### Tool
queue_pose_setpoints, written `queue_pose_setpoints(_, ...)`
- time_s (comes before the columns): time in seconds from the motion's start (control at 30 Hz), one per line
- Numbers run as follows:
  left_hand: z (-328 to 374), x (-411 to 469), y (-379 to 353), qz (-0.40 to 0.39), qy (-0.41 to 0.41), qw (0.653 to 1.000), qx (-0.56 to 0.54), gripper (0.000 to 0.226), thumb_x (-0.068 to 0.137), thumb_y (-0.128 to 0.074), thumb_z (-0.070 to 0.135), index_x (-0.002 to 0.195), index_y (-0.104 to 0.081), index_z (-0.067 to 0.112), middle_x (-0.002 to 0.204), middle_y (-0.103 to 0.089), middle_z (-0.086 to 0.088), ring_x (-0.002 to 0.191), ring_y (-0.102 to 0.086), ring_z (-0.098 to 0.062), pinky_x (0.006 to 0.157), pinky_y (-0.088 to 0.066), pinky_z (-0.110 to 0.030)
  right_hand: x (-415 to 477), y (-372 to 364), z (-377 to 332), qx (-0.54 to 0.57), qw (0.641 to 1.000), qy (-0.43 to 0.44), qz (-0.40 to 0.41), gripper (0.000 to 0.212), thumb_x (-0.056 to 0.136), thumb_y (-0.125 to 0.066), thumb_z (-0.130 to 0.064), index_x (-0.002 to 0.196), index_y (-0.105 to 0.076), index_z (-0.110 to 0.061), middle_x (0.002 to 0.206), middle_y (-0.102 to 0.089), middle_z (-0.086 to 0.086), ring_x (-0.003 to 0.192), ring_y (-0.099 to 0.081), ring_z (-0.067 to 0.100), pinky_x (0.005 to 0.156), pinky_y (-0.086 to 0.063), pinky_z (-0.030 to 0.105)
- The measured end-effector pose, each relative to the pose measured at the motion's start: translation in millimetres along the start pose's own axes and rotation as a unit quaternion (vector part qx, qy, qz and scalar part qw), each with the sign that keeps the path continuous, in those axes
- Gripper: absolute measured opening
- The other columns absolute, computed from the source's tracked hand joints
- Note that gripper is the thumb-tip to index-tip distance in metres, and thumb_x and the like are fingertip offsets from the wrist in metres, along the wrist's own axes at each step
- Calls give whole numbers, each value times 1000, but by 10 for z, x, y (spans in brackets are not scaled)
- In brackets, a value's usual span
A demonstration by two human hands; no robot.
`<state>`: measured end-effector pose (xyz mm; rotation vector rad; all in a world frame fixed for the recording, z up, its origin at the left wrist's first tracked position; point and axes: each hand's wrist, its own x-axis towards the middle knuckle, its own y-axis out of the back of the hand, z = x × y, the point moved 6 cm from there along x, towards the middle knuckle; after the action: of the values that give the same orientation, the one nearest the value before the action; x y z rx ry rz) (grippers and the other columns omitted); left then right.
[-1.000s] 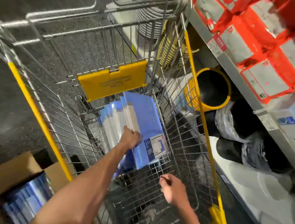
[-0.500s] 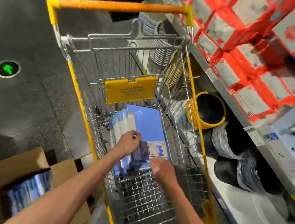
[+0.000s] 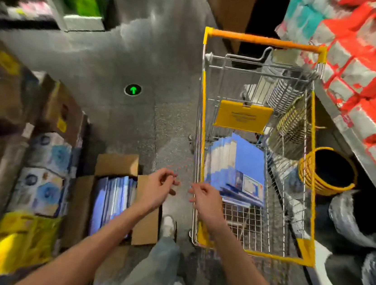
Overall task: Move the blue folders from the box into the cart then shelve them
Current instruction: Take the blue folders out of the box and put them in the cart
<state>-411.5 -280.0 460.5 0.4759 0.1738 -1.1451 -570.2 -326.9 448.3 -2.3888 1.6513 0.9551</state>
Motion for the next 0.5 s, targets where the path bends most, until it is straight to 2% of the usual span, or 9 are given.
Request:
queue_pose_setpoints(0.1, -477, -334, 423, 30, 46, 998, 12, 18, 105, -46, 11, 109, -63, 8, 91, -72, -7, 71, -69, -22, 50, -44, -12, -259, -495, 43, -21, 999, 5, -49, 19, 98, -55, -27, 83, -66, -21, 87, -72, -1, 76, -67, 20, 59, -48, 25)
queue_pose_setpoints(0.17, -786, -476, 666, 54, 83, 995, 4, 18, 105, -47, 13, 108, -64, 9, 90, -72, -9, 70, -70, -24, 52, -46, -17, -379, -739, 75, -23, 997, -1, -76, 18, 100, -53, -28, 89, -66, -21, 93, -72, 0, 81, -69, 20, 60, -48, 22)
queue_pose_setpoints(0.23, -1086, -646, 933, 69, 116, 991, 6, 18, 105, -47, 16, 110, -63, 12, 93, -74, -8, 72, -72, -24, 54, -49, -22, -483, -1055, 160, -39, 993, -19, -109, 19, 101, -51, -26, 100, -66, -15, 95, -72, -1, 76, -67, 13, 57, -49, 19)
queue_pose_setpoints(0.3, -1313, -774, 1155, 81, 137, 987, 9, 17, 106, -47, 19, 110, -63, 15, 94, -74, -5, 74, -74, -26, 57, -52, -26, -569, -1343, 225, -46, 989, -27, -139, 17, 99, -52, -29, 100, -66, -19, 98, -72, 1, 78, -66, 14, 66, -56, 26)
queue_pose_setpoints(0.37, -1628, -867, 1415, 96, 165, 982, -7, 17, 106, -47, 19, 110, -63, 14, 93, -74, -4, 67, -73, -21, 55, -52, -25, -645, -1683, 324, -62, 983, -48, -166, 15, 98, -52, -33, 93, -63, -25, 102, -72, 2, 83, -66, 18, 76, -55, 36)
queue_pose_setpoints(0.43, -1880, -915, 1642, 113, 184, 976, -26, 18, 105, -48, 15, 110, -63, 7, 87, -74, -5, 59, -71, -18, 54, -55, -27, -699, -1969, 400, -70, 976, -68, -193, 16, 101, -49, -26, 93, -62, -19, 100, -69, 3, 75, -62, 13, 67, -50, 24)
queue_pose_setpoints(0.5, -2200, -940, 1962, 125, 200, 971, -27, 18, 104, -50, 13, 110, -64, 5, 86, -75, -6, 57, -69, -19, 54, -55, -26, -713, -2359, 433, -90, 972, -81, -200, 18, 103, -48, -22, 103, -63, -12, 99, -68, 2, 73, -61, 10, 57, -45, 13)
